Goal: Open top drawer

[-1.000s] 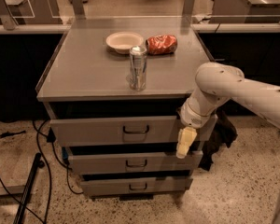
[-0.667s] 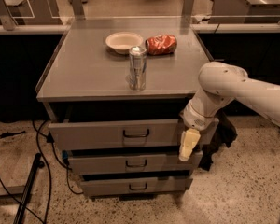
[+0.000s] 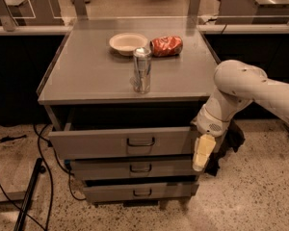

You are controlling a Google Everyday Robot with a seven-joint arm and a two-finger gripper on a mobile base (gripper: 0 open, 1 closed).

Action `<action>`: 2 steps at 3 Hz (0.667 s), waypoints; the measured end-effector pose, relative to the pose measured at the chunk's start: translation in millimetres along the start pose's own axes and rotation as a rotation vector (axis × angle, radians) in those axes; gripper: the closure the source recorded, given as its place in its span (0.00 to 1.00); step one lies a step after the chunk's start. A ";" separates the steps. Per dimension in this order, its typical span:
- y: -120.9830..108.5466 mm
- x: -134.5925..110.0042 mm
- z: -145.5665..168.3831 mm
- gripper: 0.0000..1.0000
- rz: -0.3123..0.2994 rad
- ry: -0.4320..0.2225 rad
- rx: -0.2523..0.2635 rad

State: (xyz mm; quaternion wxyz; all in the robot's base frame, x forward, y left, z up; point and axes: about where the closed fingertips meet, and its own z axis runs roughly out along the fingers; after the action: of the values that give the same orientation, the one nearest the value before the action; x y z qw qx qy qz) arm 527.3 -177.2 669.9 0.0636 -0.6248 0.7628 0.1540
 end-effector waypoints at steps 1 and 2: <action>17.7 10.1 -7.2 0.00 0.022 -0.010 -0.068; 35.0 20.1 -16.1 0.00 0.034 -0.028 -0.139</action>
Offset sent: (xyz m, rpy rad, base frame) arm -0.0617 -0.0319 0.0313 0.0964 0.2259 0.0146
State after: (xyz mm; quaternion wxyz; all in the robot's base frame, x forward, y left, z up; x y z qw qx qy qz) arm 490.5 -195.0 684.8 0.0282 -0.6125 0.7598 0.2165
